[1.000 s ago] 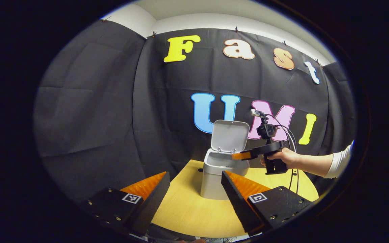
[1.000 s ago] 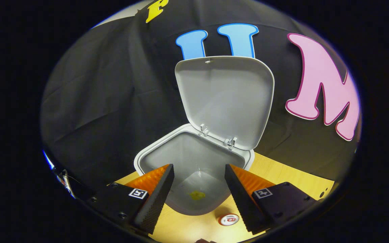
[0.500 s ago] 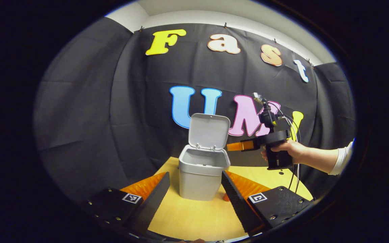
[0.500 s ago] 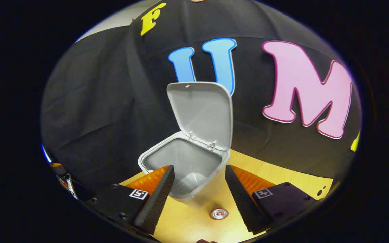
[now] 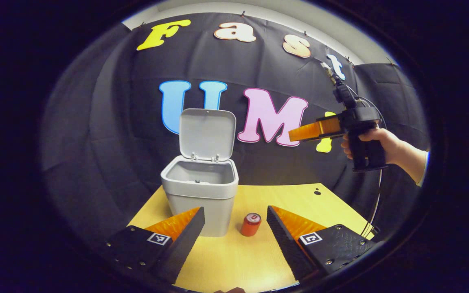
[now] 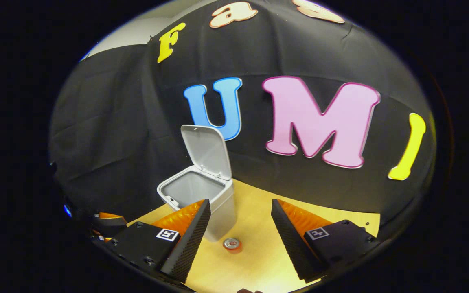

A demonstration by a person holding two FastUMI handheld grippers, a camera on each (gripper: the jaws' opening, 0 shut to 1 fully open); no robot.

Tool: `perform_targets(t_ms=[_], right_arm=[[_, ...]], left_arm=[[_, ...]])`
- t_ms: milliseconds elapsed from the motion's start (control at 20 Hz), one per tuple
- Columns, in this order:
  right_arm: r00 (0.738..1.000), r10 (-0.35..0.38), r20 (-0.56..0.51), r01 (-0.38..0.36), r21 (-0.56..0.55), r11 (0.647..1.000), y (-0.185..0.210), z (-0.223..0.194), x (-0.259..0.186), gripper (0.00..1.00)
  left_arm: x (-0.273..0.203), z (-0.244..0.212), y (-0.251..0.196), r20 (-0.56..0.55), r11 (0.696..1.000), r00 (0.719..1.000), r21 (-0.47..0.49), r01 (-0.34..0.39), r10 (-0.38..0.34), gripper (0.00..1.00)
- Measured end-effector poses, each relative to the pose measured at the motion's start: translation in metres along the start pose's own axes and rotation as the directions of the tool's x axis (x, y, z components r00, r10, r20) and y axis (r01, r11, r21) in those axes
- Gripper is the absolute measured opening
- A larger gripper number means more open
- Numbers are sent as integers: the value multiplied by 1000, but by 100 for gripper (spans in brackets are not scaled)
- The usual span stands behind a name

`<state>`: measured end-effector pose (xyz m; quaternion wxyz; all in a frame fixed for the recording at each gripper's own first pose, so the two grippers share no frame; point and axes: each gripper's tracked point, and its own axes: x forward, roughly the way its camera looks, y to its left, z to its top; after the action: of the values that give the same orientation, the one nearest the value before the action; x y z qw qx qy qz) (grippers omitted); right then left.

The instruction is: Press the lid of the desktop garbage bin to open it, pick up the crumpled paper on the desktop and throw it into the bin, then pick up the pop can on the desktop and drop it into the bin, and finally close the garbage bin lid.

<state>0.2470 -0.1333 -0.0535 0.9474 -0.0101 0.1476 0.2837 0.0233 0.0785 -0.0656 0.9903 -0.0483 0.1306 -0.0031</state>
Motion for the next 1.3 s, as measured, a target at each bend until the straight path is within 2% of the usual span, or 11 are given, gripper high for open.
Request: perform_targets(t_ms=[200, 300, 450, 750, 1100, 1300], right_arm=[[999, -43, 9, 42, 37, 998, -27, -11, -51, 96], [997, -74, -1, 74, 65, 995, -45, -22, -67, 97], [991, -135, -19, 136, 85, 987, -76, -42, -82, 97], [981, -178, -79, 191, 197, 962, -108, -79, -90, 98], [975, -185, -122, 206, 200, 958, -117, -100, -81, 98], [975, -163, -149, 192, 211, 958, -116, -107, -77, 99]], left_arm=[[57, -47, -25, -84, 995, 993, -75, 71, -77, 99], [84, -65, -30, -127, 995, 989, -77, 70, -80, 99], [118, -88, -42, -179, 992, 977, -65, 109, -119, 99], [185, -134, -45, -265, 992, 958, -90, 86, -107, 100], [235, -153, -44, -242, 997, 969, 42, 69, -57, 100], [251, -161, -45, -248, 997, 967, 50, 64, -50, 100]])
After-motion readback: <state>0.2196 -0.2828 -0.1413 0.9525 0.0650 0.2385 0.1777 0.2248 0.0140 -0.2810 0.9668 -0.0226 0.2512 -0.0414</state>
